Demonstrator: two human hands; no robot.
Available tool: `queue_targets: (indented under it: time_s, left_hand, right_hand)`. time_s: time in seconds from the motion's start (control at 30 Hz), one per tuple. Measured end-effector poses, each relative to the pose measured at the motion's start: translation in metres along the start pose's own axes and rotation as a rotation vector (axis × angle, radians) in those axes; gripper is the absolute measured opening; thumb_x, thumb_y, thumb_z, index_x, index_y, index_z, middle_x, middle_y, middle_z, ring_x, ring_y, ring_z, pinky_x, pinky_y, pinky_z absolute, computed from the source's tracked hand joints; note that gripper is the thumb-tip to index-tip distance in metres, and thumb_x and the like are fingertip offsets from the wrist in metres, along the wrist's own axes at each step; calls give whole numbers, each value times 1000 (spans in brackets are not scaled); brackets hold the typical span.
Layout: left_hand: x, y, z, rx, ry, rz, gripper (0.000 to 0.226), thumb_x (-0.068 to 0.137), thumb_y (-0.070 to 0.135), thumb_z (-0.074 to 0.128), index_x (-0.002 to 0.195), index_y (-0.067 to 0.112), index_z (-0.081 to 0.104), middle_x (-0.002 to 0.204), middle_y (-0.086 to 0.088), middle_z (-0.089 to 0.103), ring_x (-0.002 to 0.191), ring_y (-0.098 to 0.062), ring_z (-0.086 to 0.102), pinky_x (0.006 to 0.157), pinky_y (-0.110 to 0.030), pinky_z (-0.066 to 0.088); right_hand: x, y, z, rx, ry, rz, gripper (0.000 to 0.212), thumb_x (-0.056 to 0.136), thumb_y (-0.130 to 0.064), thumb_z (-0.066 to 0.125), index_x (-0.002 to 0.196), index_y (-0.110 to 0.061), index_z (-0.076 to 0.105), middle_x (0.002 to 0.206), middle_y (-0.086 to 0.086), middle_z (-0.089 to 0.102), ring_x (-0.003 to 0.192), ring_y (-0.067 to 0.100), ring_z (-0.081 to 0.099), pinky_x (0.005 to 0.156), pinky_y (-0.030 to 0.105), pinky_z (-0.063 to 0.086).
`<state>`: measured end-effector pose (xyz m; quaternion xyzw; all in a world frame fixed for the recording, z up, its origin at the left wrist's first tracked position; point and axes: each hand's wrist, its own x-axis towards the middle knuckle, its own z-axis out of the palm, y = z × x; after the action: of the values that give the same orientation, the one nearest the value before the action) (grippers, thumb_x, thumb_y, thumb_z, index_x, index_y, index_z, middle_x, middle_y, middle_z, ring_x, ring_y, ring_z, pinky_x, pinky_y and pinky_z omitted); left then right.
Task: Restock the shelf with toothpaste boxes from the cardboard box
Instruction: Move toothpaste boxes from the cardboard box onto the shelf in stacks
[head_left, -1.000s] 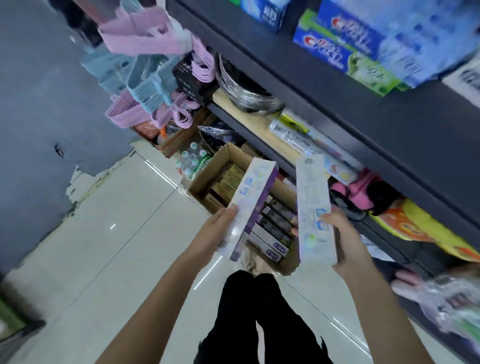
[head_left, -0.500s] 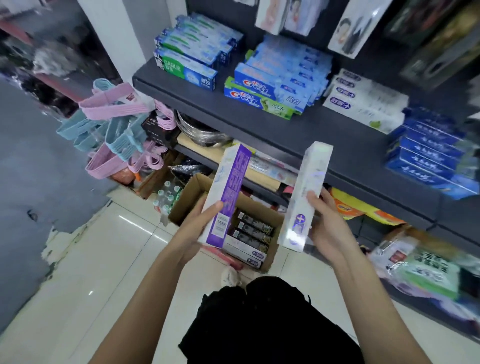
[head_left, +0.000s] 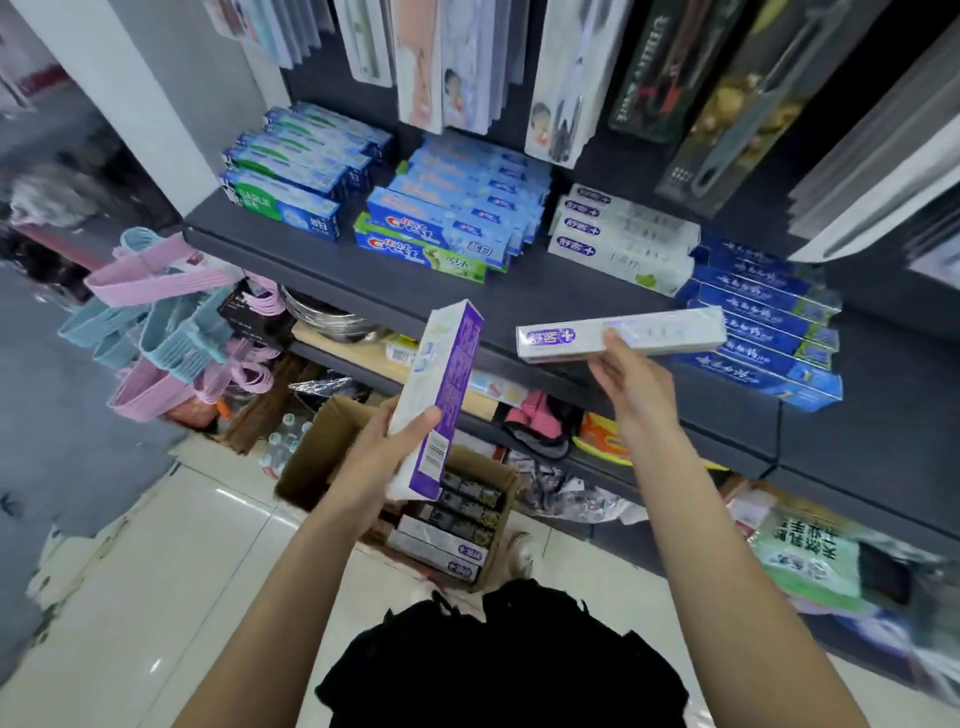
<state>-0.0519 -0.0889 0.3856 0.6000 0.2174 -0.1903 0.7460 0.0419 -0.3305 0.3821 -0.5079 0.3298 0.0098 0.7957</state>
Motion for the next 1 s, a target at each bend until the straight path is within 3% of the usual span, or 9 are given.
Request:
queue_targets:
  time_s: [0.13, 0.23, 0.37, 0.4, 0.47, 0.57, 0.73, 0.83, 1.0]
  left_hand:
    - [5, 13, 17, -30, 78, 36, 69, 67, 41, 64, 130, 24, 41, 107, -1, 67, 85, -16, 69, 58, -24, 56]
    - [8, 15, 18, -63, 130, 29, 74, 67, 43, 66, 133, 25, 39, 109, -5, 66, 75, -14, 69, 52, -22, 53]
    - [15, 17, 21, -68, 182, 23, 75, 68, 48, 77, 128, 26, 39, 99, -5, 69, 63, -13, 70, 48, -21, 52]
    - [17, 18, 22, -63, 186, 21, 77, 65, 51, 76, 128, 26, 40, 97, -5, 69, 64, -13, 70, 48, -21, 52]
    - [20, 21, 23, -53, 187, 21, 80, 60, 52, 72, 129, 25, 41, 97, -5, 70, 66, -15, 70, 50, -22, 52]
    - [29, 25, 30, -50, 174, 22, 74, 66, 47, 78, 128, 23, 43, 99, -5, 70, 67, -13, 70, 50, -21, 52]
    - [48, 38, 34, -50, -65, -57, 59, 82, 49, 60, 129, 16, 49, 108, -8, 71, 89, -22, 70, 65, -25, 57]
    - [61, 46, 31, -71, -268, -163, 72, 72, 60, 61, 129, 17, 52, 120, -12, 66, 103, -24, 67, 63, -23, 56]
    - [77, 46, 36, -256, -562, -280, 82, 54, 56, 82, 121, 13, 62, 116, -21, 65, 75, -22, 71, 49, -23, 55]
  right_hand:
    - [50, -21, 35, 28, 76, 55, 48, 84, -13, 71, 125, 1, 51, 117, 10, 61, 98, 18, 61, 89, 32, 53]
    - [72, -27, 53, 69, 121, 143, 22, 88, -22, 67, 103, -8, 58, 89, -1, 58, 79, 11, 58, 87, 23, 53]
    - [92, -39, 68, 273, 209, 204, 21, 97, -24, 50, 81, -9, 49, 81, 2, 51, 62, 5, 41, 54, 4, 41]
    - [98, -43, 71, 318, 222, 242, 14, 97, -19, 45, 91, -8, 50, 100, 4, 56, 71, 4, 47, 66, 1, 41]
    - [101, -49, 70, 364, 178, 309, 30, 97, -17, 39, 126, -10, 45, 144, 5, 39, 119, 14, 48, 107, 25, 35]
    - [89, -50, 55, 240, -37, 431, 45, 100, -18, 39, 140, 1, 31, 151, 21, 25, 141, 34, 26, 113, 45, 28]
    - [40, -46, 24, -345, -311, 3, 21, 95, -13, 51, 114, -15, 59, 120, 6, 61, 105, 19, 61, 90, 31, 50]
    - [25, -55, 24, -874, -471, -389, 30, 92, -17, 56, 122, -24, 55, 121, -6, 59, 104, 5, 57, 91, 22, 44]
    - [16, -50, 27, -1272, -636, -838, 58, 90, -24, 60, 143, -27, 35, 146, -1, 32, 136, 14, 27, 111, 29, 22]
